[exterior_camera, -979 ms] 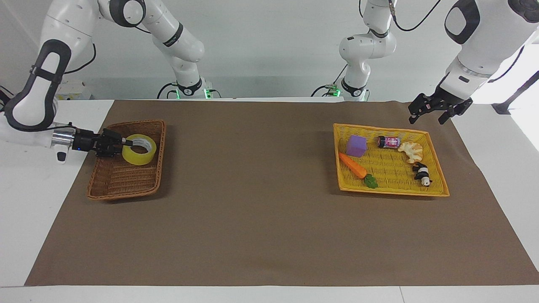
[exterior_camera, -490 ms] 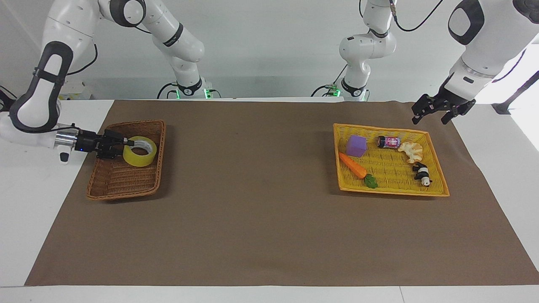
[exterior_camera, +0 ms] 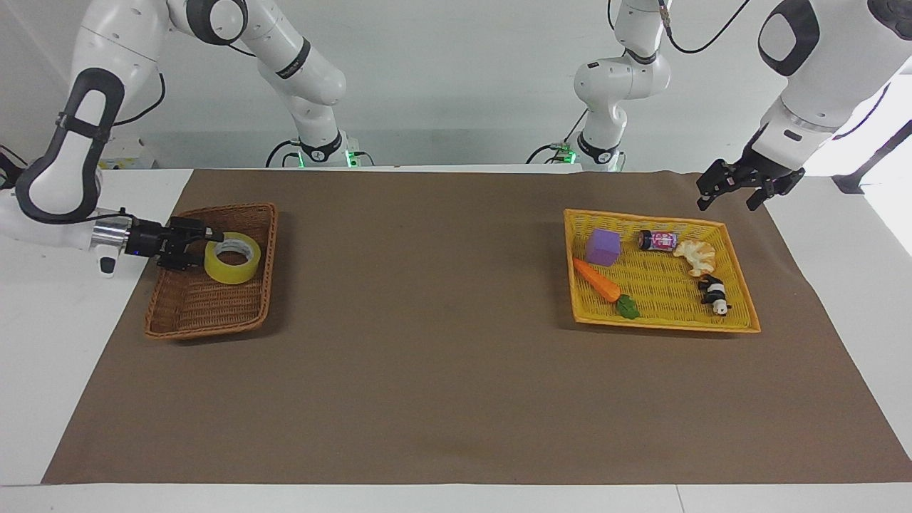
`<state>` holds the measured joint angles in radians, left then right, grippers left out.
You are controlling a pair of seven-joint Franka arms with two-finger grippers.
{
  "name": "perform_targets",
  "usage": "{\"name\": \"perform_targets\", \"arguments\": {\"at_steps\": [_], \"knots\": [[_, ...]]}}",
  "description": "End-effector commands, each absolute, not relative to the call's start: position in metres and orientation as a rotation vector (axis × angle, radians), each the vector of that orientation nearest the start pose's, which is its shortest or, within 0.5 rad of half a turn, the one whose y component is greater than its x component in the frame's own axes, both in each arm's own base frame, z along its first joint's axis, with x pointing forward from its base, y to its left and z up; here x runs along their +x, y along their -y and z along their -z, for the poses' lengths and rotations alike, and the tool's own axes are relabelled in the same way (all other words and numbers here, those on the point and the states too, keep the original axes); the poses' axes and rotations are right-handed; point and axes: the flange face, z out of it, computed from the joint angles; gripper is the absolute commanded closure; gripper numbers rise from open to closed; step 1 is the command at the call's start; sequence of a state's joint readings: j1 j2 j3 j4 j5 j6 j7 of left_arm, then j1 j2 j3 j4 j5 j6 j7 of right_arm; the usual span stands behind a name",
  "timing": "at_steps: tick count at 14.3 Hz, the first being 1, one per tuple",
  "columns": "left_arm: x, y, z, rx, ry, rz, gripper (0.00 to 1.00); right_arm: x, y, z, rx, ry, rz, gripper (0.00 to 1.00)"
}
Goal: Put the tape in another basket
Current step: 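Open the right gripper to release the tape and draw back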
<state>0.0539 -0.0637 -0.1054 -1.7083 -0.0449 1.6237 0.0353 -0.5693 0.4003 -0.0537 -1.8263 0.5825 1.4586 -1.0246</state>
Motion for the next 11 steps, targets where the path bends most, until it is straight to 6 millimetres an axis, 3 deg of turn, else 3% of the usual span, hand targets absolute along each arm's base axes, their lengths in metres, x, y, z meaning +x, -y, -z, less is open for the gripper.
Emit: {"name": "perform_targets", "arguments": {"at_steps": [1, 5, 8, 11], "knots": [[0.535, 0.031, -0.597, -3.155, -0.149, -0.03, 0.0, 0.497, 0.267, -0.315, -2.246, 0.342, -0.115, 0.0], [0.535, 0.032, -0.597, -3.155, -0.154, -0.03, 0.0, 0.508, 0.258, -0.346, -2.326, 0.442, -0.114, 0.0], [0.535, 0.032, -0.597, -3.157, -0.152, -0.03, 0.0, 0.527, 0.217, -0.406, -2.51, 0.628, -0.145, 0.0], [0.535, 0.032, -0.597, -3.155, -0.154, -0.03, 0.0, 0.537, 0.175, -0.45, -2.666, 0.659, -0.22, 0.0]]}}
